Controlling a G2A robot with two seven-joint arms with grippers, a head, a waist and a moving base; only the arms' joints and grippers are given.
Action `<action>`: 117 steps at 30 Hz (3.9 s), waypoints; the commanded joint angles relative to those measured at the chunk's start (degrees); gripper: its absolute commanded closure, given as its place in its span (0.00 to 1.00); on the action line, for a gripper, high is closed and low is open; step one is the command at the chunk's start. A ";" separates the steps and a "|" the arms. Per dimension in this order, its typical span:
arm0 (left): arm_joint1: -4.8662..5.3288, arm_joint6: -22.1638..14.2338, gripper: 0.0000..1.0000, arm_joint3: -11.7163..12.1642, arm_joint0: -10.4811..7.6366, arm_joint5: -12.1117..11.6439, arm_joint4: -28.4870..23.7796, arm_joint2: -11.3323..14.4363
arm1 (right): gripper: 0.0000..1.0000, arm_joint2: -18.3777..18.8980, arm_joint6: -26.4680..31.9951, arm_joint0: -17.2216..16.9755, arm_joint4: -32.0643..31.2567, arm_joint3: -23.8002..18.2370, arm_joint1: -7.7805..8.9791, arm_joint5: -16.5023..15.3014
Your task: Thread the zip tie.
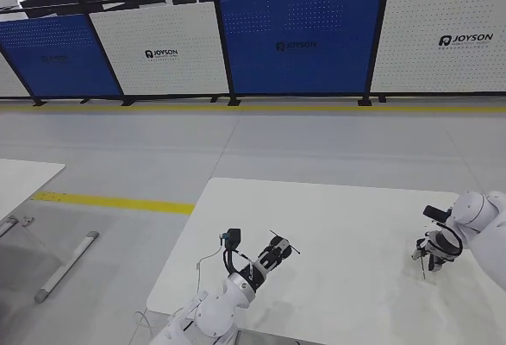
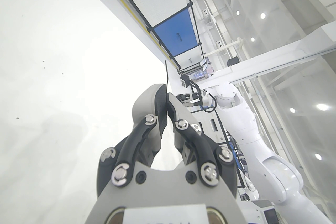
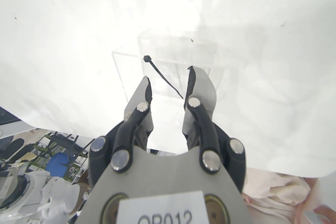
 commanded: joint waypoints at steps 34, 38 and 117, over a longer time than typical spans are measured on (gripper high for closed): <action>0.00 0.00 1.00 0.00 0.00 0.00 0.00 0.00 | 1.00 0.80 -0.70 1.60 -4.83 2.72 -2.45 -3.10; 0.00 0.00 1.00 0.00 0.00 0.00 0.00 0.00 | 1.00 1.35 -0.31 0.96 -5.49 0.30 -1.79 -3.37; 0.00 0.00 1.00 0.00 0.00 0.00 0.00 0.00 | 1.00 55.70 -47.76 -62.00 1.20 -69.86 19.07 -33.00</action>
